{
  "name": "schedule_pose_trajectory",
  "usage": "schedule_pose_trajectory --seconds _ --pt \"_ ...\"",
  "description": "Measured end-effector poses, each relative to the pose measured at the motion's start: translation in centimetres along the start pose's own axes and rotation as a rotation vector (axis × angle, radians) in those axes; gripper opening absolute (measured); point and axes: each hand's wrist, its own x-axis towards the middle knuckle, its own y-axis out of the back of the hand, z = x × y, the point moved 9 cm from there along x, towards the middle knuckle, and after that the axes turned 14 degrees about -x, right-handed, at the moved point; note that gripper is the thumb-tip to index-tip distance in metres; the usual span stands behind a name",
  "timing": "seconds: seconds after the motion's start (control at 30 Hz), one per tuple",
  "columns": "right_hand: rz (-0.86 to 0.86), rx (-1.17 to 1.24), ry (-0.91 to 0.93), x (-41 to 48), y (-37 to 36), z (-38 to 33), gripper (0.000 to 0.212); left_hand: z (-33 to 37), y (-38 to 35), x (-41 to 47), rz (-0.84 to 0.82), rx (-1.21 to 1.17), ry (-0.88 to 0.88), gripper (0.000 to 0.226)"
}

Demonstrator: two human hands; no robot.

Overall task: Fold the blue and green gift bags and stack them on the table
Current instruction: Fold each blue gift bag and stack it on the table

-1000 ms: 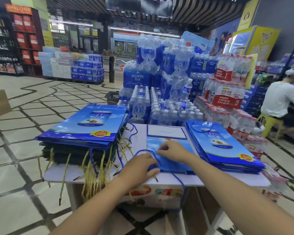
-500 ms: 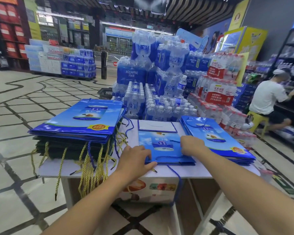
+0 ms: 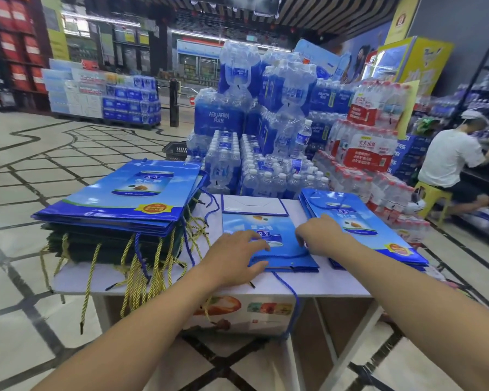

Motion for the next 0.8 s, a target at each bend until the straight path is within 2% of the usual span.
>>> schedule_pose_trajectory --seconds 0.07,0.13,0.27,0.33,0.43,0.5,0.6,0.7,0.8 --pt "0.076 0.079 -0.022 0.2 1.1 0.6 0.017 0.0 -1.0 0.2 -0.053 -0.058 -0.032 0.047" --pt "0.149 0.309 -0.051 0.5 2.5 1.7 0.010 -0.4 -1.7 0.1 -0.052 -0.097 -0.029 0.050" --pt "0.175 0.897 -0.052 1.0 3.0 1.1 0.016 -0.6 -1.9 0.0 -0.054 -0.110 -0.035 0.050" --pt "0.177 0.963 -0.090 1.1 2.0 0.6 0.021 -0.6 -2.0 0.0 -0.060 -0.112 -0.036 0.045" --pt "0.104 0.871 -0.154 1.2 -0.5 0.5 0.031 -0.8 -2.3 0.0 -0.071 -0.080 -0.024 0.042" --pt "0.047 0.752 -0.159 1.3 -1.8 0.4 0.039 -1.0 -2.4 0.1 -0.071 -0.070 0.013 0.048" --pt "0.049 0.521 -0.136 1.5 -2.3 0.1 0.049 -1.5 -2.3 0.1 -0.062 -0.045 0.088 0.062" --pt "0.100 0.187 -0.175 1.6 -2.0 0.2 0.037 -2.0 -2.2 0.0 -0.059 -0.047 0.164 0.076" --pt "0.113 0.068 -0.229 1.4 -1.5 0.9 0.025 -1.9 -2.3 0.1 -0.070 -0.034 0.183 0.084"
